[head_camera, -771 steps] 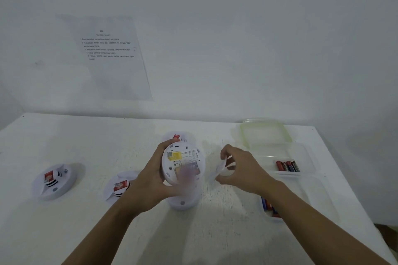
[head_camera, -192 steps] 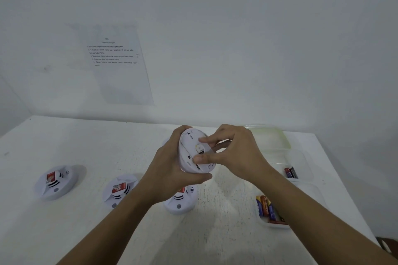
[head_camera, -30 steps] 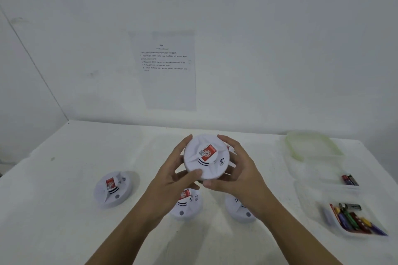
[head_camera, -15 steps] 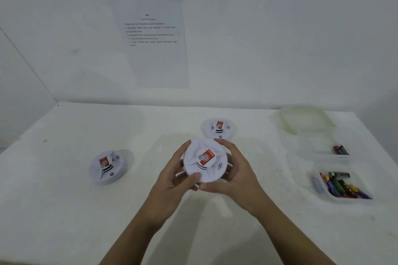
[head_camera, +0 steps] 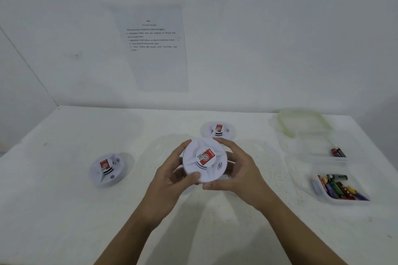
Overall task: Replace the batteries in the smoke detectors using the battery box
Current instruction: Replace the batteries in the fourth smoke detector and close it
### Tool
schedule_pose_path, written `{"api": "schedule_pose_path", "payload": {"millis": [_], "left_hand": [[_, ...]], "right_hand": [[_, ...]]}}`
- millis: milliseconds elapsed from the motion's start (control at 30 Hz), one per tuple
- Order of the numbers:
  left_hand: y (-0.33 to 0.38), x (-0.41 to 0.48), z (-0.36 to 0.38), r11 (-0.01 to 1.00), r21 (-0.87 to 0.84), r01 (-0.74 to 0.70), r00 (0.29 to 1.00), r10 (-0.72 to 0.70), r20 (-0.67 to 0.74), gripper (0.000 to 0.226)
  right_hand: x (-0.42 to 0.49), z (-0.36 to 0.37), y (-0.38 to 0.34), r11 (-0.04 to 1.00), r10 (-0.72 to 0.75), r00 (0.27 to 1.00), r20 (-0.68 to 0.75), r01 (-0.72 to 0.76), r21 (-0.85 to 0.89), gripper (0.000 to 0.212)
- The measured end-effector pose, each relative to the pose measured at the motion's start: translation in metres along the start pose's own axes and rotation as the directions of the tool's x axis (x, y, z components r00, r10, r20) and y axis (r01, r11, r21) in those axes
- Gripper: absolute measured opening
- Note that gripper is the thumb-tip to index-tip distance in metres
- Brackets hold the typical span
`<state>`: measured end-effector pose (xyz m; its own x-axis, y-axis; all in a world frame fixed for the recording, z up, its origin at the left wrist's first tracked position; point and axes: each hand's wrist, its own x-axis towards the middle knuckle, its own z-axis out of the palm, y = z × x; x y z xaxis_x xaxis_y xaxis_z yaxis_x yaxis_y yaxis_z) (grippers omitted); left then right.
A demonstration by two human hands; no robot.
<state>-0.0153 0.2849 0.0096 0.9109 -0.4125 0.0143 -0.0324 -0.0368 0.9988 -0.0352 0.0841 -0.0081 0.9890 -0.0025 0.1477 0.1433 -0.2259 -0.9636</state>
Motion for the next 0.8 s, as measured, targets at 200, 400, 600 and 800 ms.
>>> {"api": "schedule_pose_path", "payload": {"millis": [200,400,600,800], "left_hand": [[0.002,-0.001,0.0,0.999,-0.012,-0.035,0.999,0.034,-0.026,0.06],[0.004,0.004,-0.004,0.998,0.017,-0.063,0.998,0.063,-0.025,0.061],[0.006,0.006,-0.005,0.995,0.022,-0.097,0.995,0.097,-0.022,0.061],[0.009,0.011,-0.004,0.993,0.02,-0.115,0.993,0.115,-0.025,0.06]], "right_hand": [[0.005,0.001,-0.005,0.999,-0.038,0.999,-0.003,0.038,-0.009,0.092],[0.008,0.002,-0.01,0.999,-0.044,0.999,0.004,0.044,-0.018,0.089],[0.009,0.002,-0.014,0.996,-0.083,0.996,-0.03,0.082,-0.023,0.089],[0.011,0.001,-0.017,0.994,-0.109,0.993,-0.042,0.109,0.0,0.087]]}}
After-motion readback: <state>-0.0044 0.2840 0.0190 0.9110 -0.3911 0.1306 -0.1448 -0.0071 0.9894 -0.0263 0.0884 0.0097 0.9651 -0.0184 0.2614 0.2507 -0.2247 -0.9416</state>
